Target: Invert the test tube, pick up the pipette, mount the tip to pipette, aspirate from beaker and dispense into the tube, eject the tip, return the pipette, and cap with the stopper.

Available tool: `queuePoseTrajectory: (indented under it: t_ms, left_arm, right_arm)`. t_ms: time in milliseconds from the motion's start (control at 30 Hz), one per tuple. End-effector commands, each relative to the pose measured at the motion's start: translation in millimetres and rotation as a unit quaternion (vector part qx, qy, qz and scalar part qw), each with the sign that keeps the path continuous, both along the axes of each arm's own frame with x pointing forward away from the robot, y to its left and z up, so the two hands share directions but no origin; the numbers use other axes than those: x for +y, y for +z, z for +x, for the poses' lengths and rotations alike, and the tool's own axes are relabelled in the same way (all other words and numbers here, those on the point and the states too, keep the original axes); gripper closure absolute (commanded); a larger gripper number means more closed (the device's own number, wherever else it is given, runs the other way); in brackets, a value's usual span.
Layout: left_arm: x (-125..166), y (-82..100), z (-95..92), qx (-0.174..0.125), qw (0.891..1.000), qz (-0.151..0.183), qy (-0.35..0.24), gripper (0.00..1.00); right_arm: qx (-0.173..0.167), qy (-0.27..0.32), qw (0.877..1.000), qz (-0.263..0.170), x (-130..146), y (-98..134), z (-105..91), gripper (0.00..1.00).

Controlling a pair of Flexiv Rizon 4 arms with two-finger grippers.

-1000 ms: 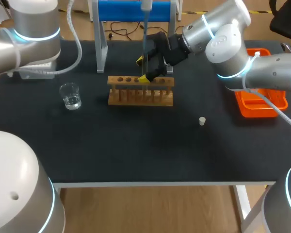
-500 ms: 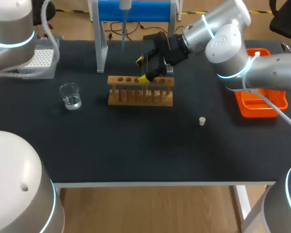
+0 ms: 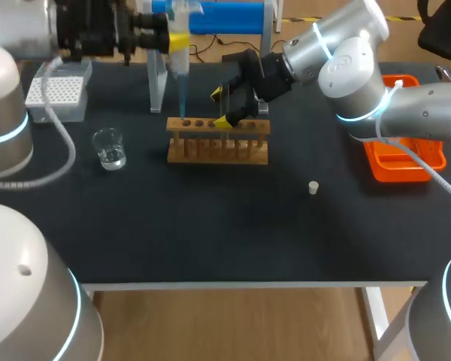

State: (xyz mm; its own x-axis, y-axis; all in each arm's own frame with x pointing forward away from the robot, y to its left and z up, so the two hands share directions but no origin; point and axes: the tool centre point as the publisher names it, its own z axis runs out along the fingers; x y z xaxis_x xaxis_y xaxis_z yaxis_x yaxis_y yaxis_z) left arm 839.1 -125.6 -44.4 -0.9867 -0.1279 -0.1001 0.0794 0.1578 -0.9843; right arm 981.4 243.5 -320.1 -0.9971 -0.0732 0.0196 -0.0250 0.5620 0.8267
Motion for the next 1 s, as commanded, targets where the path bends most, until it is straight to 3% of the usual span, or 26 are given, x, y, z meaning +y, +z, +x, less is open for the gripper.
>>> queuePoseTrajectory:
  t_ms: [33,200,467,1000]
  left_arm:
    - [-8.2,-17.9,-21.4,0.001,1.0,-0.012,-0.009,1.0]
    - [-16.3,-34.0,-34.0,-0.001,0.999,-0.021,-0.026,1.0]
    - [-33.9,-51.5,-31.5,0.014,0.999,-0.014,-0.031,1.0]
    - [-48.3,-59.2,-31.1,0.015,1.0,-0.007,-0.014,1.0]
  right_arm:
    - [0.001,0.001,1.0,-0.001,-0.7,0.3,0.6,0.0]
    - [0.001,0.001,1.0,-0.001,-0.7,0.3,0.6,0.0]
    - [0.001,0.001,1.0,-0.001,-0.7,0.3,0.6,0.0]
    - [0.001,0.001,1.0,-0.001,-0.7,0.3,0.6,0.0]
